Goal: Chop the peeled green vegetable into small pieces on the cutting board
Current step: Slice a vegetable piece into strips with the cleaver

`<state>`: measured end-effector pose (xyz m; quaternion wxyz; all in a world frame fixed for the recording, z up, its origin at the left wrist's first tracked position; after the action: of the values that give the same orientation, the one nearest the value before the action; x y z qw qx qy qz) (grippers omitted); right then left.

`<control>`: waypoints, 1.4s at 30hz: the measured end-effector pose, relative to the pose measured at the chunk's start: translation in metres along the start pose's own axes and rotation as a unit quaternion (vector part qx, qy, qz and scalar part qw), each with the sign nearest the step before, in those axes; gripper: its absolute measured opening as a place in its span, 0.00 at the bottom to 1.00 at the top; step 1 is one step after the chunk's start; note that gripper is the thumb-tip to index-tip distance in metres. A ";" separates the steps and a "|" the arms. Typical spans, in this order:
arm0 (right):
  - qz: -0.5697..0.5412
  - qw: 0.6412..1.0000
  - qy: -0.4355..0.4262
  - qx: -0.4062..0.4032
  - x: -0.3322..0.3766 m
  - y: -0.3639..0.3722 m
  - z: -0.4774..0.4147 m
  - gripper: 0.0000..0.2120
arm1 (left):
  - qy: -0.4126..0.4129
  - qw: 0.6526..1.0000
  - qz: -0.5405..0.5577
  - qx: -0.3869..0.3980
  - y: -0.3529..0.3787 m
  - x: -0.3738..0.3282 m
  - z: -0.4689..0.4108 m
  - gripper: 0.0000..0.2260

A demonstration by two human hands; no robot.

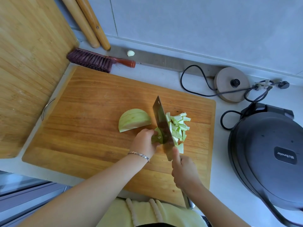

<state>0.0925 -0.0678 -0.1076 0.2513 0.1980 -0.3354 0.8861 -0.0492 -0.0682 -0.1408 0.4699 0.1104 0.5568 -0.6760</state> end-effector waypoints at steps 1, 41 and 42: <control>0.005 1.000 0.002 -0.003 -0.001 0.003 -0.003 0.25 | -0.001 1.000 0.002 0.000 0.000 0.000 0.000 0.16; -0.018 1.000 -0.010 0.004 0.003 0.002 -0.017 0.24 | -0.008 0.999 0.036 -0.004 0.003 0.009 -0.003 0.14; -0.036 0.999 -0.001 0.010 0.004 0.000 -0.018 0.24 | -0.007 0.999 0.037 -0.005 0.002 0.010 -0.002 0.15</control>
<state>0.0859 -0.0544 -0.1181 0.2809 0.2134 -0.3199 0.8793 -0.0533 -0.0710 -0.1497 0.4991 0.1244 0.5521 -0.6562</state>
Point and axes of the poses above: each hand's wrist, its own z-axis away from the middle knuckle, its own y-axis out of the palm, x = y × z, the point moved 1 cm from there along -z, towards the middle knuckle, and after that the axes turned 6 degrees about z, right-handed, at the moved point
